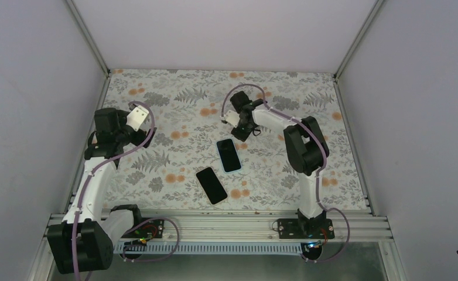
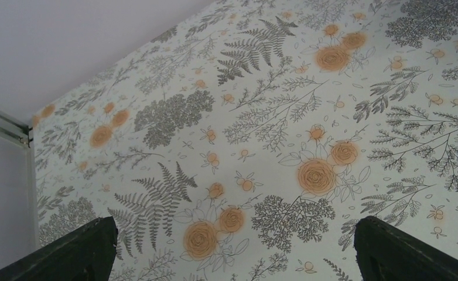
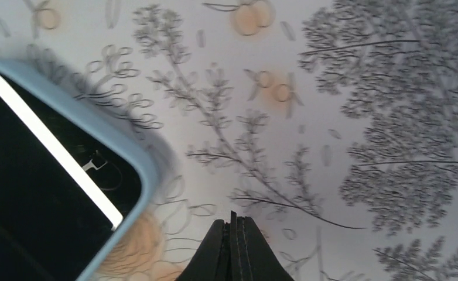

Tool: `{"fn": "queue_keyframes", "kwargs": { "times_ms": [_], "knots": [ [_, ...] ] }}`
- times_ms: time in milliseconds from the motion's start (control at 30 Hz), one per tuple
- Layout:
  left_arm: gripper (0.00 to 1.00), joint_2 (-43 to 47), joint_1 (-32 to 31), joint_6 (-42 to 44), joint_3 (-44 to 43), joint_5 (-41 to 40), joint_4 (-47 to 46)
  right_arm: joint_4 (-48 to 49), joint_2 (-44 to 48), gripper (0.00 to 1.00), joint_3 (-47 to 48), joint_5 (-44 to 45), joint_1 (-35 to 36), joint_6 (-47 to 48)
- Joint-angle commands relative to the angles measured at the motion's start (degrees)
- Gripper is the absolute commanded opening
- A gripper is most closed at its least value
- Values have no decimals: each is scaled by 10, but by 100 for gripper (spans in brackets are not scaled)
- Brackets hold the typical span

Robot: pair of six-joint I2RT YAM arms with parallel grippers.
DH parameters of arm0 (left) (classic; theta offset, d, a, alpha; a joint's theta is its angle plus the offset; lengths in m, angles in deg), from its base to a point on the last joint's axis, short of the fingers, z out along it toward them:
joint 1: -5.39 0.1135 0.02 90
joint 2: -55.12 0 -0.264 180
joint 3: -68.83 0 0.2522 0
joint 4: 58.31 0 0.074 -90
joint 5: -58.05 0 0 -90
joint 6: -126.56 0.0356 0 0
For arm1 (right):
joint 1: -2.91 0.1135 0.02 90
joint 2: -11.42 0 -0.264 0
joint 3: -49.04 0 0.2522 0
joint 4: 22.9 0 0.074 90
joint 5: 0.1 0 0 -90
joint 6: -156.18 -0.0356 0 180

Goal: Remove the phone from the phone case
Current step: Adjust the phone at the center of the board.

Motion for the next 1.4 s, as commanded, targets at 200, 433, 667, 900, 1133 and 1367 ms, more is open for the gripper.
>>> {"fn": "queue_keyframes", "kwargs": {
  "times_ms": [200, 433, 667, 900, 1133, 1367],
  "knots": [
    [100, 13, 8, 14, 11, 2, -10, -20, -23, 4, 12, -49, 29, 2],
    [100, 20, 19, 20, 19, 2, -7, -36, -51, 4, 39, -65, 63, 14],
    [100, 19, 25, 20, 13, 7, 0, -41, -74, 4, 71, -67, 102, 32],
    [100, 30, 33, 26, 16, 4, 4, -27, -60, 26, 67, -14, 114, 15],
    [100, 29, 39, 22, 24, 8, -2, -48, 43, 99, 19, -81, 82, 32],
    [100, 5, 39, 12, 15, 22, -9, -80, 108, 100, -73, -133, 86, 82]
  ]
}}
